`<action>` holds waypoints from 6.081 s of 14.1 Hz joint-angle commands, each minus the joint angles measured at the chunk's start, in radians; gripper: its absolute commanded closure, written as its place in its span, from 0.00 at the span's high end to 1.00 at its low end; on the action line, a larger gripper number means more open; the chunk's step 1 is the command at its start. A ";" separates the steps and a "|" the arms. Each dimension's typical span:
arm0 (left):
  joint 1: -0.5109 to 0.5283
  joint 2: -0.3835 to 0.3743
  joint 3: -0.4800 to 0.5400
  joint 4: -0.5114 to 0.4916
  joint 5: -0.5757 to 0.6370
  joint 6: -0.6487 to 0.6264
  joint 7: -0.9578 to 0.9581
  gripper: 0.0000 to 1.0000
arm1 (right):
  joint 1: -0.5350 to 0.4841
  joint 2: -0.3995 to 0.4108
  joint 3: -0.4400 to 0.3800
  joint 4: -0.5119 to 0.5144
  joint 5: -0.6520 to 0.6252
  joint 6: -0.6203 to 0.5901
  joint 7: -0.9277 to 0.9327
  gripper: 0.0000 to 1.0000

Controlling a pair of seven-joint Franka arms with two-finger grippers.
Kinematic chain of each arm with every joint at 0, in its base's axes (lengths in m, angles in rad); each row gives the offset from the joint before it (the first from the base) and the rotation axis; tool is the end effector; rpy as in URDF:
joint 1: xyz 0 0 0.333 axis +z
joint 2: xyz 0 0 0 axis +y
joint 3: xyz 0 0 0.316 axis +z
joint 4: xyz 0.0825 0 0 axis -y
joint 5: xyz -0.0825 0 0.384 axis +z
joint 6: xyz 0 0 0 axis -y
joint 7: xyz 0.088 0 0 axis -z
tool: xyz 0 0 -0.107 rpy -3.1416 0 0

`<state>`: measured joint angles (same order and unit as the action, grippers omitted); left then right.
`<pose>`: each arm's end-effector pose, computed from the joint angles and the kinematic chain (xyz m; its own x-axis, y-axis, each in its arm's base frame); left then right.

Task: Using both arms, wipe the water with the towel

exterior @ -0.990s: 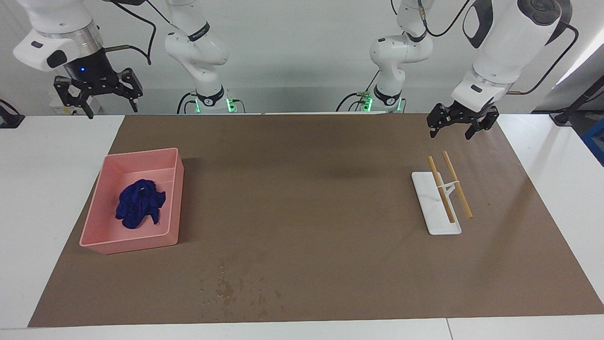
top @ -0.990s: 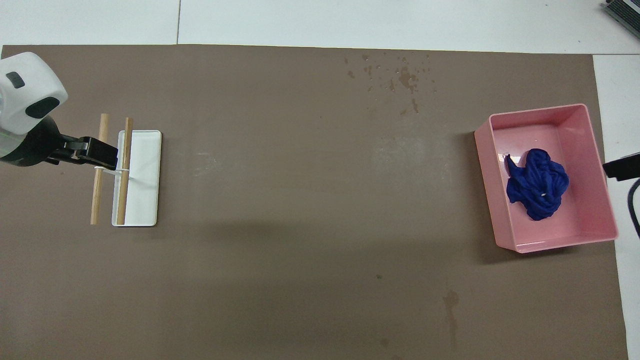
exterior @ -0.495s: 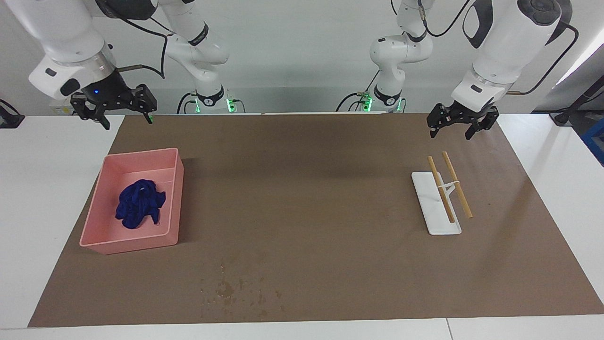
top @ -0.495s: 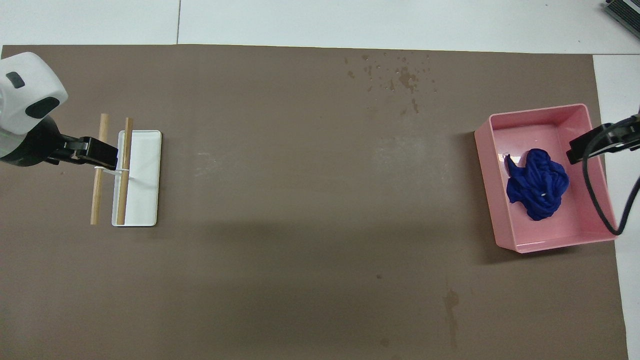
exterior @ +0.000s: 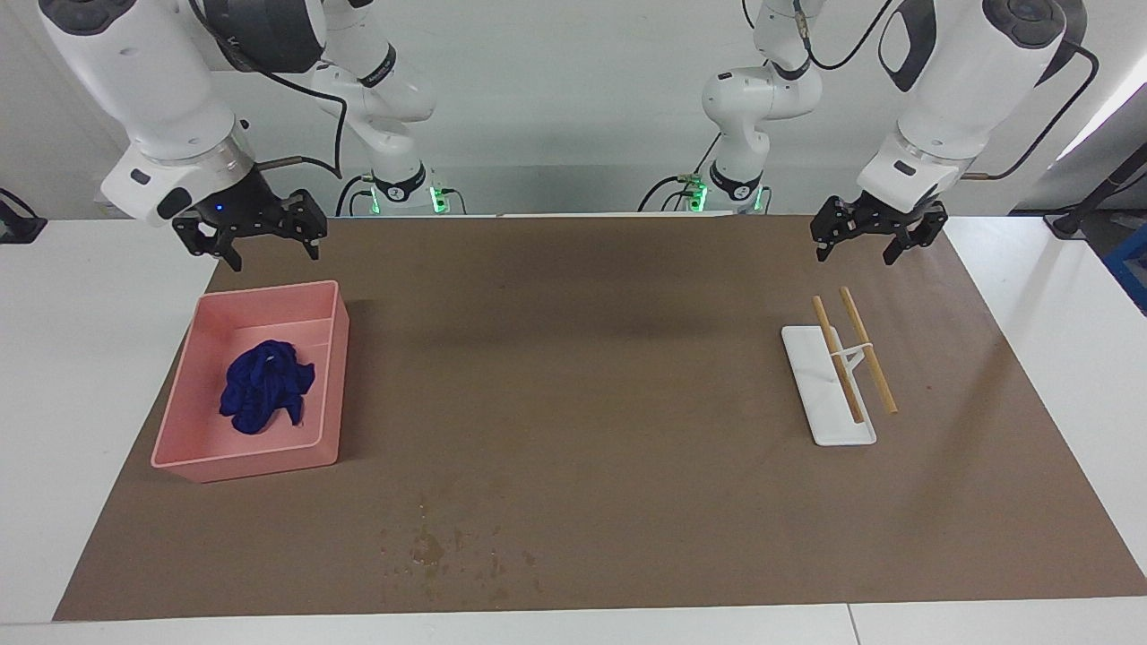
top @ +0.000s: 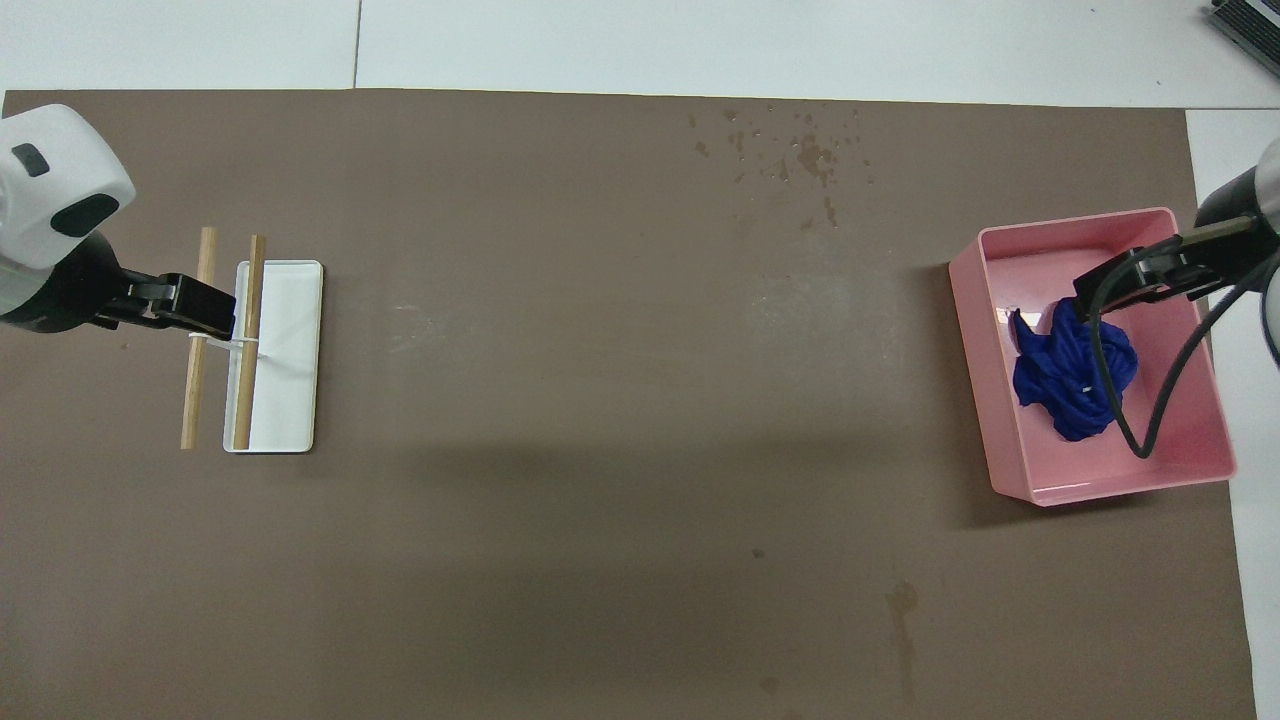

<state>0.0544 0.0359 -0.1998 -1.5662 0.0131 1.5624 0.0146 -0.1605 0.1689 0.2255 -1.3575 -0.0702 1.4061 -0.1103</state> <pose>0.5582 -0.0783 0.6063 0.9865 -0.1592 -0.0391 -0.1596 -0.9872 -0.0054 0.5878 0.0173 0.6156 0.9793 0.1638 -0.1187 0.1672 -0.9857 0.0196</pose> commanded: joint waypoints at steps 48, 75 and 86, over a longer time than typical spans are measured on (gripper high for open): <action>0.004 -0.021 0.002 -0.023 -0.001 0.002 0.007 1.00 | -0.069 -0.097 0.003 -0.201 0.089 0.234 0.090 1.00; 0.002 -0.021 0.002 -0.023 -0.001 0.002 0.007 1.00 | 0.248 -0.094 -0.316 -0.204 0.099 0.257 0.092 1.00; 0.004 -0.022 0.002 -0.023 -0.001 0.002 0.007 1.00 | 0.225 -0.104 -0.288 -0.193 0.101 0.201 0.092 1.00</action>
<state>0.0544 0.0359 -0.1998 -1.5662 0.0131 1.5624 0.0147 0.0819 0.0740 -0.0755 -1.5531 0.0071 1.6260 0.0036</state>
